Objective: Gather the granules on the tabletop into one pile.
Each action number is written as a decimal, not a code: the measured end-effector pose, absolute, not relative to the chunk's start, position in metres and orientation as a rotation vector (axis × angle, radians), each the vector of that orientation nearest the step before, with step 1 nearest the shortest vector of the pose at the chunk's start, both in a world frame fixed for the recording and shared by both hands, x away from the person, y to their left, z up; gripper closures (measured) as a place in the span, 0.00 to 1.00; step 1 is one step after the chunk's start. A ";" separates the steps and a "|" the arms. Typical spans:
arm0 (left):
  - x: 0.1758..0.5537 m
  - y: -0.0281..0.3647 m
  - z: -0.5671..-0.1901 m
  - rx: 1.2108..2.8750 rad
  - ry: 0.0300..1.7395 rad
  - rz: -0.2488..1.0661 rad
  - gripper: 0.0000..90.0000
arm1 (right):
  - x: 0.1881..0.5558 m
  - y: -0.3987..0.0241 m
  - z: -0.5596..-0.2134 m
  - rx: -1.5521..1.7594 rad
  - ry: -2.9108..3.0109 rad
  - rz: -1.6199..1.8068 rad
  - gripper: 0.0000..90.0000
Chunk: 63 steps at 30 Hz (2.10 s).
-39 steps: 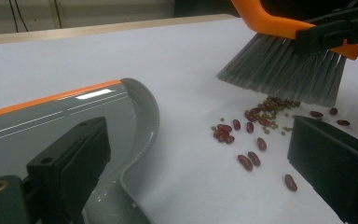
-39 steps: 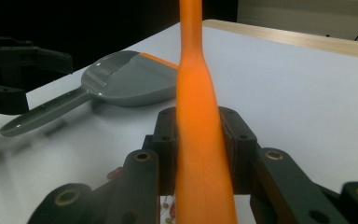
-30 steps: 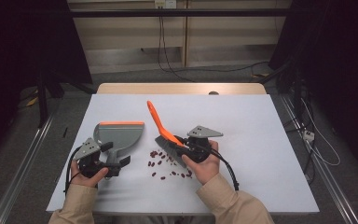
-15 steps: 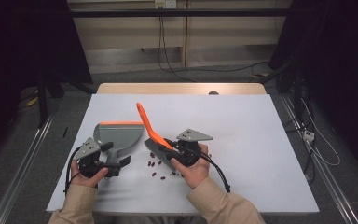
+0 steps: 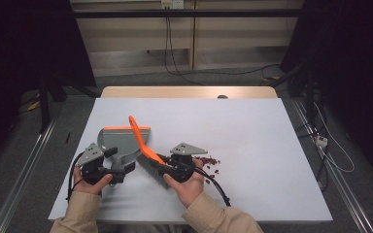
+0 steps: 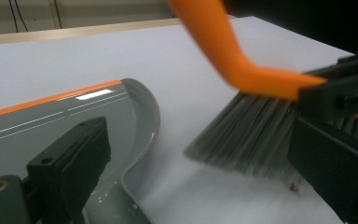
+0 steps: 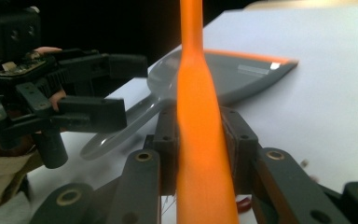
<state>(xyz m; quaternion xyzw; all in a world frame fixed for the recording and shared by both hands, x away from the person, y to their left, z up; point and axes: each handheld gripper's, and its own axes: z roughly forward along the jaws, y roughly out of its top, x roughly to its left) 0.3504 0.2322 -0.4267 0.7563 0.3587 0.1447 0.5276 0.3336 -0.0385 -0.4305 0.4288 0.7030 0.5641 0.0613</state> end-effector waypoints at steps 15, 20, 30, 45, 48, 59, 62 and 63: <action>0.350 0.233 -0.426 1.810 0.849 0.352 0.06 | 0.337 -0.051 -0.448 1.440 2.113 1.523 0.78; 0.350 0.232 -0.426 1.813 0.849 0.350 0.06 | 0.337 -0.061 -0.450 1.458 2.093 1.506 0.78; 0.350 0.232 -0.426 1.816 0.851 0.354 0.06 | 0.337 -0.077 -0.450 1.511 2.070 1.472 0.78; 0.350 0.231 -0.426 1.814 0.850 0.353 0.06 | 0.337 -0.098 -0.449 1.526 2.039 1.439 0.78; 0.349 0.231 -0.426 1.814 0.850 0.353 0.06 | 0.337 -0.100 -0.449 1.531 2.035 1.438 0.78; 0.350 0.230 -0.427 1.816 0.853 0.352 0.06 | 0.337 -0.114 -0.448 1.553 2.007 1.422 0.78; 0.350 0.230 -0.427 1.820 0.851 0.352 0.06 | 0.338 -0.118 -0.448 1.560 1.997 1.417 0.78; 0.350 0.230 -0.427 1.819 0.852 0.352 0.06 | 0.339 -0.119 -0.448 1.563 1.995 1.419 0.78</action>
